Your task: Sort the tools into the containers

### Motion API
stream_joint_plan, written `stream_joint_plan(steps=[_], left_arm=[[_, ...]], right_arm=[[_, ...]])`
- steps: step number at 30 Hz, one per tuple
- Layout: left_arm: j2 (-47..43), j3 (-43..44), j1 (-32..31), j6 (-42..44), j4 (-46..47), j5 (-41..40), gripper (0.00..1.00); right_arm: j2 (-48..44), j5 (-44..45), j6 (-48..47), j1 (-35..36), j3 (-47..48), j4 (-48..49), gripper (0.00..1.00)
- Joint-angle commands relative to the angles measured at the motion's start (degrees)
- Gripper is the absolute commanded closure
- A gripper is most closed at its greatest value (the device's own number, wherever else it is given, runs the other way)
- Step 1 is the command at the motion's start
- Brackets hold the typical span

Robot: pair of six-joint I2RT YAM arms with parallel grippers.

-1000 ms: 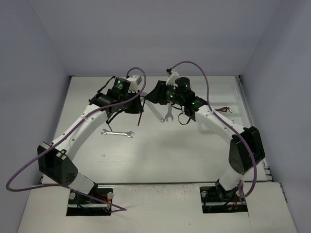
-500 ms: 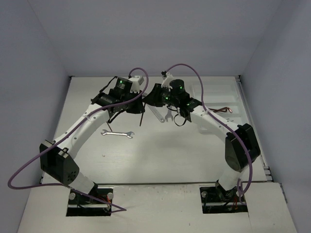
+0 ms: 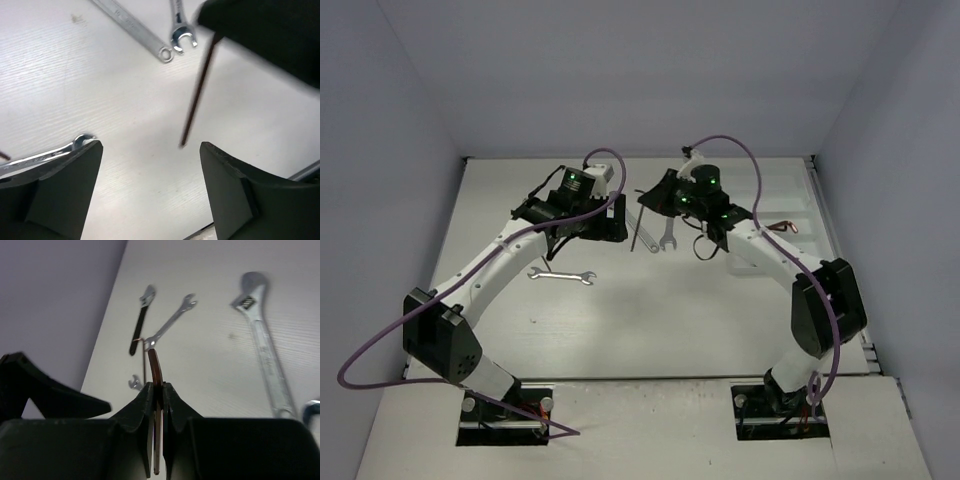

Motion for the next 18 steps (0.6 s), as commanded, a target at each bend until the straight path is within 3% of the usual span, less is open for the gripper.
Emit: stream_joint_plan(steps=[1,6,10,18], left_arm=[[-5.7,-2.1,0.6,-2.7,2.3,-6.1,0.21],[-8.7,-6.3,1.9,-4.8,2.3,-6.9,0.21],[-10.8,-9.7,2.5,-6.0,2.3,-7.0,0.21],[-13.9,-13.3,3.6,-7.4,0.8,-7.1,0.21]], right_arm=[[-8.1,8.8,8.2,-12.5,-5.9,4.2,1.0],[-11.6,13.8,16.5,-26.5,-14.7,6.7,1.0],[-10.3,17.3,22.8,-33.6,-18.0,9.0,1.0],[-3.2,23.9,29.8,-37.9,-14.9,10.3,1.0]])
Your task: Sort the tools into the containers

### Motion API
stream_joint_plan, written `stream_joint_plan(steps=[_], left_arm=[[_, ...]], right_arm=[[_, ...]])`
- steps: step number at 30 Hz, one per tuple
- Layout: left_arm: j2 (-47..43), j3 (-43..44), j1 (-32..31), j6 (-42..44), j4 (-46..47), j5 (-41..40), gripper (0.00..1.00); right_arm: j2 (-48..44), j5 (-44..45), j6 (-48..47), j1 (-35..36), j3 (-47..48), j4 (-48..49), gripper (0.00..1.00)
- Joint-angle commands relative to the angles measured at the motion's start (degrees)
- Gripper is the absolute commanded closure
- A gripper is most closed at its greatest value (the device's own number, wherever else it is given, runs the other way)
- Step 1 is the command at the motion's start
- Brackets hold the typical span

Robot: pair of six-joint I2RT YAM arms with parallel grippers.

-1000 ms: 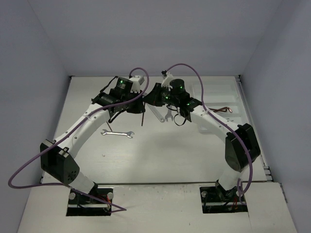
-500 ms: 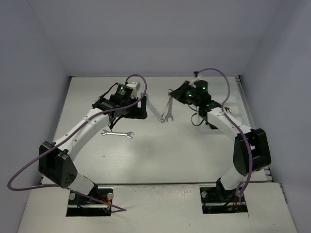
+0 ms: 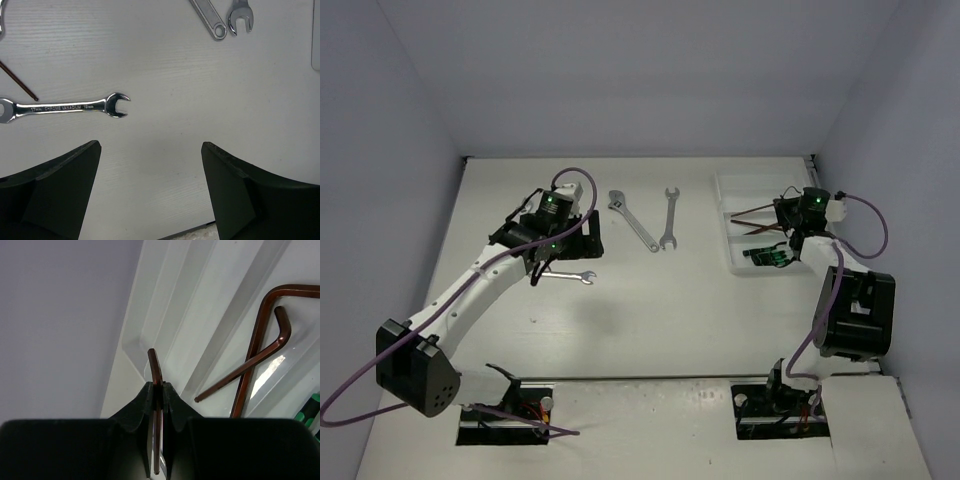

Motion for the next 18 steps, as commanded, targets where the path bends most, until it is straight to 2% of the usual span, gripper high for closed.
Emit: stream_joint_plan(steps=[1,5,7,11,18], left_arm=[[-3.1,-0.1,0.8,-1.7,1.1,-0.9,0.21],[-4.1,-0.8,1.0,-2.3,0.6,-1.0,0.21],[-4.7,-1.3,1.0,-2.4,0.4,-1.2,0.21],[-5.6,-2.5,1.3,-2.4,-0.1,-1.3,0.21],[-5.9,-3.3,1.6,-3.0,-0.4,-1.1,0.21]], right_arm=[[3.2,6.8,5.7,-0.9,4.3,5.6,1.0],[5.5,8.5,7.2,-1.8,4.8,5.7,0.98],[6.7,9.6,7.3,-1.9,4.6,5.5,0.91],[7.4,10.3,7.5,-2.0,3.2,5.4,0.87],[9.4,8.7,7.0,-2.2,2.7,5.0,0.72]])
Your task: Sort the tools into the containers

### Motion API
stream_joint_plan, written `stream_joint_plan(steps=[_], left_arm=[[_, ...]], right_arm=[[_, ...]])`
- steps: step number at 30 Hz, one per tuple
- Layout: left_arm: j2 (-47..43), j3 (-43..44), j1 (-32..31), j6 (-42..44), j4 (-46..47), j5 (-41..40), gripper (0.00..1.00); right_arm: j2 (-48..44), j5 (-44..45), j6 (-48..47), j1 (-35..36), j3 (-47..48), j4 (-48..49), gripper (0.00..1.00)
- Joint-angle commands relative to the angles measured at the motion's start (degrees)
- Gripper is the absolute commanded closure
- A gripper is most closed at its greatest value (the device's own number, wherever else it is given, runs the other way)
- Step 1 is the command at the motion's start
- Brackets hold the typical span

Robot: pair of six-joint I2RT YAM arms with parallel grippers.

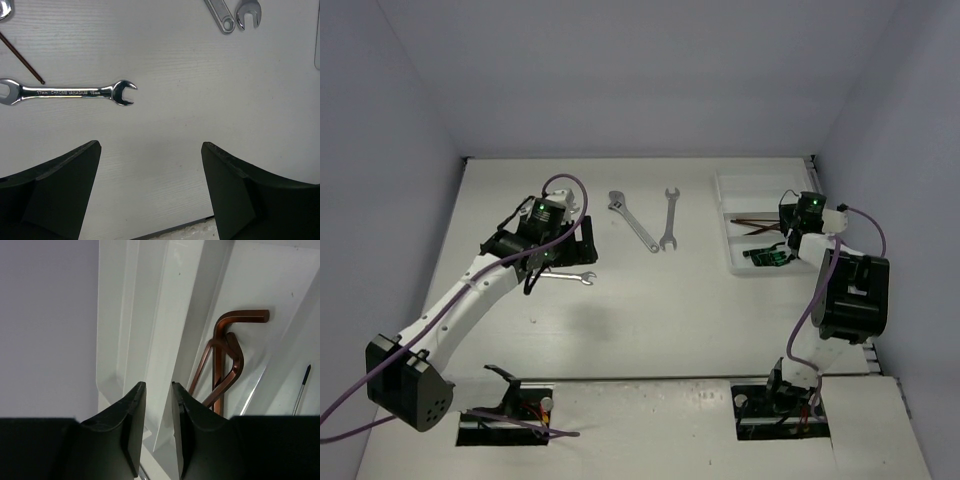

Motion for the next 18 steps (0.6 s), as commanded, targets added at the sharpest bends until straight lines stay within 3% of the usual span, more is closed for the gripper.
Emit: stream_joint_plan(steps=[1,9,18], left_arm=[[-1.1,0.5,0.9,-1.4,0.7,-0.6,0.21],[1.1,2.8,1.3,-0.6,0.2,-0.6,0.21],[16.1,13.4,12.1,7.3,-3.9,-0.8,0.23]], right_arm=[[0.3,0.6,0.2,-0.5,1.0,3.5,0.71],[-7.9,-0.6,-5.2,-1.0,0.1,-0.7,0.7],[-16.9,-18.3,-22.0,0.5,2.7,-3.5,0.67]])
